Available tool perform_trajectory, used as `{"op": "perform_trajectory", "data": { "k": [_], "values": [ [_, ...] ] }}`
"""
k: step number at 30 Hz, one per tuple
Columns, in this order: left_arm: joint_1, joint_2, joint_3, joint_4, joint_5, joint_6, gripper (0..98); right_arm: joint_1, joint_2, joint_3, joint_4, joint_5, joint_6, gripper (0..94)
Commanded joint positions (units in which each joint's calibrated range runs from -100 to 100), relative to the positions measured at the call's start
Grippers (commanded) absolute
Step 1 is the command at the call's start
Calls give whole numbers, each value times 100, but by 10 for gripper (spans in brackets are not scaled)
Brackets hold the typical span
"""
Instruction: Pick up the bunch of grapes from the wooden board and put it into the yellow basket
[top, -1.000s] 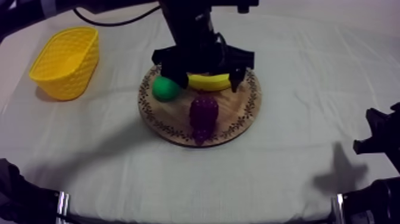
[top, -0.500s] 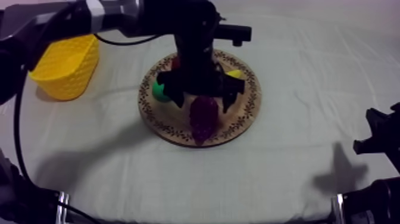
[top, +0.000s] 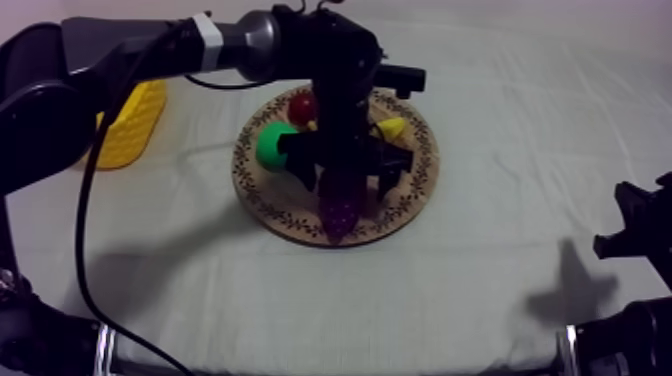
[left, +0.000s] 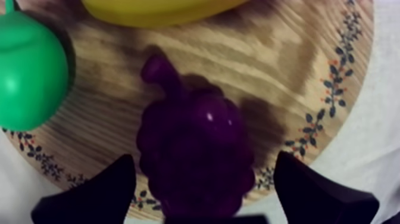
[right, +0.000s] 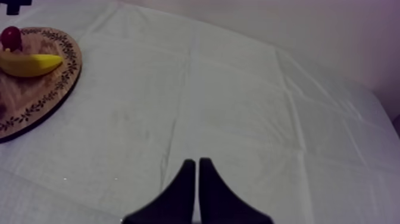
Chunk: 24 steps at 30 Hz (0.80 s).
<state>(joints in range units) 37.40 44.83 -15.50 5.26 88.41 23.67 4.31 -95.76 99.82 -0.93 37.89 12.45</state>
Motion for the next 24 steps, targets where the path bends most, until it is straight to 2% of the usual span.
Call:
{"op": "perform_trajectory", "data": {
  "k": [1, 16, 24],
  "values": [
    [-10, 52, -28, 25, 2, -11, 862, -2, 0, -4, -2, 2, -2, 3],
    [-15, 173, -48, 40, 33, -45, 580, -2, 0, -4, -2, 2, -2, 3],
    [-4, -51, 55, 8, 21, -106, 548, -2, 0, -4, -2, 2, -2, 3]
  ]
}}
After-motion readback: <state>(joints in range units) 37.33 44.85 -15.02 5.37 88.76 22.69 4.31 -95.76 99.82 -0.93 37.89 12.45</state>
